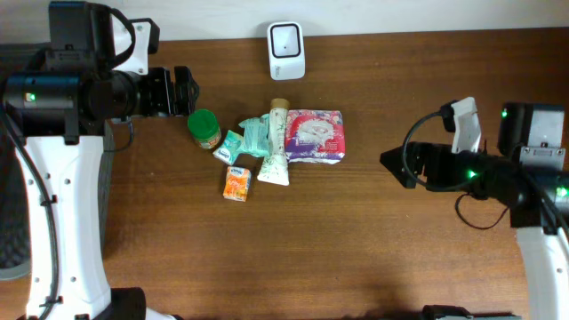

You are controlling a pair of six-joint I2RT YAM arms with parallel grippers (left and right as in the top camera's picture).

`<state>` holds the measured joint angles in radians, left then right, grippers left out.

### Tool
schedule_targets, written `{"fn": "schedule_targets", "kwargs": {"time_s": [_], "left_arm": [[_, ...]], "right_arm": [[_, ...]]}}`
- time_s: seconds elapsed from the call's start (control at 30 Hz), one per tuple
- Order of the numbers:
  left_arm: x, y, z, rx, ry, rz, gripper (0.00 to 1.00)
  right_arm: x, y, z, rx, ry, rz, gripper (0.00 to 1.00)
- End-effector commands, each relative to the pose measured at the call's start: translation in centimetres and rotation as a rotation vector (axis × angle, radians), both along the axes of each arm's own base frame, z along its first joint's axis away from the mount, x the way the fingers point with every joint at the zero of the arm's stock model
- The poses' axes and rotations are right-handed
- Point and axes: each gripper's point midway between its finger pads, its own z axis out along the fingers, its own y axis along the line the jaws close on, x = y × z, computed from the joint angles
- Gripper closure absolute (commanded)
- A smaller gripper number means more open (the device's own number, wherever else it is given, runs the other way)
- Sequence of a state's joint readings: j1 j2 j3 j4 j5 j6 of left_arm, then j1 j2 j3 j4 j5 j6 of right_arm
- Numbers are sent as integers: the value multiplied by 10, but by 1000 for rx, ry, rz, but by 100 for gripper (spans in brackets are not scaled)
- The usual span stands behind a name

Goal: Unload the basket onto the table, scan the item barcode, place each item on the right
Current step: 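Raise the left arm over the items and move the right gripper toward the package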

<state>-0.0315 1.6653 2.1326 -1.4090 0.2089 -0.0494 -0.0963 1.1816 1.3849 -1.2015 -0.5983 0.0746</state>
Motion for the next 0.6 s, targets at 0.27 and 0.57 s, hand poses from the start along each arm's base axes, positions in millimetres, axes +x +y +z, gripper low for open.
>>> {"fn": "schedule_targets", "kwargs": {"time_s": [0.27, 0.57], "left_arm": [[1, 0, 1, -7, -2, 5, 1], [1, 0, 1, -7, -1, 5, 1]], "right_arm": [[87, -6, -73, 9, 122, 13, 1], [140, 25, -167, 280, 262, 131, 1]]}}
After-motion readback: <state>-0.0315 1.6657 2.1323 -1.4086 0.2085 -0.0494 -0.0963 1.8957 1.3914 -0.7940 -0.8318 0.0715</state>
